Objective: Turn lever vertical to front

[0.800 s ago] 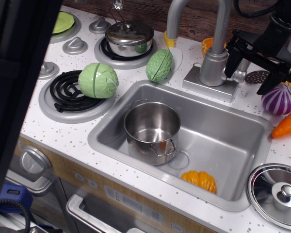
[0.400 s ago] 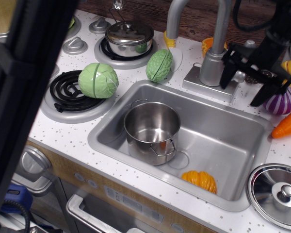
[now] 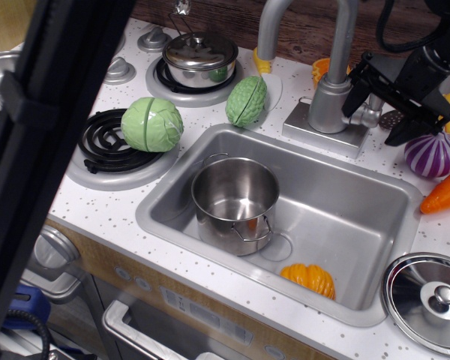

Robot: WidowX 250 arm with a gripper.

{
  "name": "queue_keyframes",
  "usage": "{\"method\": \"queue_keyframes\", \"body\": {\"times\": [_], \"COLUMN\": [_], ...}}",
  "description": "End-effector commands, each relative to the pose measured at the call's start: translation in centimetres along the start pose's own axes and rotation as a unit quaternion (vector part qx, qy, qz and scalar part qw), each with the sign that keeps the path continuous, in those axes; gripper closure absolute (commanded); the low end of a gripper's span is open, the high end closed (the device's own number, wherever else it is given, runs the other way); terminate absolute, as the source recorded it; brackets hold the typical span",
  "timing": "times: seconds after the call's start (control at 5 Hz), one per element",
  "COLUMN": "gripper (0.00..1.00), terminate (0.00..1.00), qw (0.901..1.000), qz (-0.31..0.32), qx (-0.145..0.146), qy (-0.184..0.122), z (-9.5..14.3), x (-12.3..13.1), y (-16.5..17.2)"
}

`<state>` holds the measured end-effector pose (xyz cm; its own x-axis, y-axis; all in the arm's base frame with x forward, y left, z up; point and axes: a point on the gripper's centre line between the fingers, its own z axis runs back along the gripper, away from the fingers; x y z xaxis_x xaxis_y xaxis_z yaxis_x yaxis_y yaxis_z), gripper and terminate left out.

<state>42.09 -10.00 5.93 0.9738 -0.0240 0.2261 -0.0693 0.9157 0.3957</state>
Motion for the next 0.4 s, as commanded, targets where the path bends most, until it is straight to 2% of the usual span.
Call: {"method": "queue_keyframes", "body": {"times": [0.0,0.2], "gripper": [0.0,0.0], "terminate": [0.0,0.0], "qw": [0.9963,0.9948], "qz": [0.037,0.039], "qx": [-0.003,-0.003], "qy": [-0.078,-0.094], "z": [4.57,4.5], "x": [2.94,3.69], "y": [1.38,2.17]}}
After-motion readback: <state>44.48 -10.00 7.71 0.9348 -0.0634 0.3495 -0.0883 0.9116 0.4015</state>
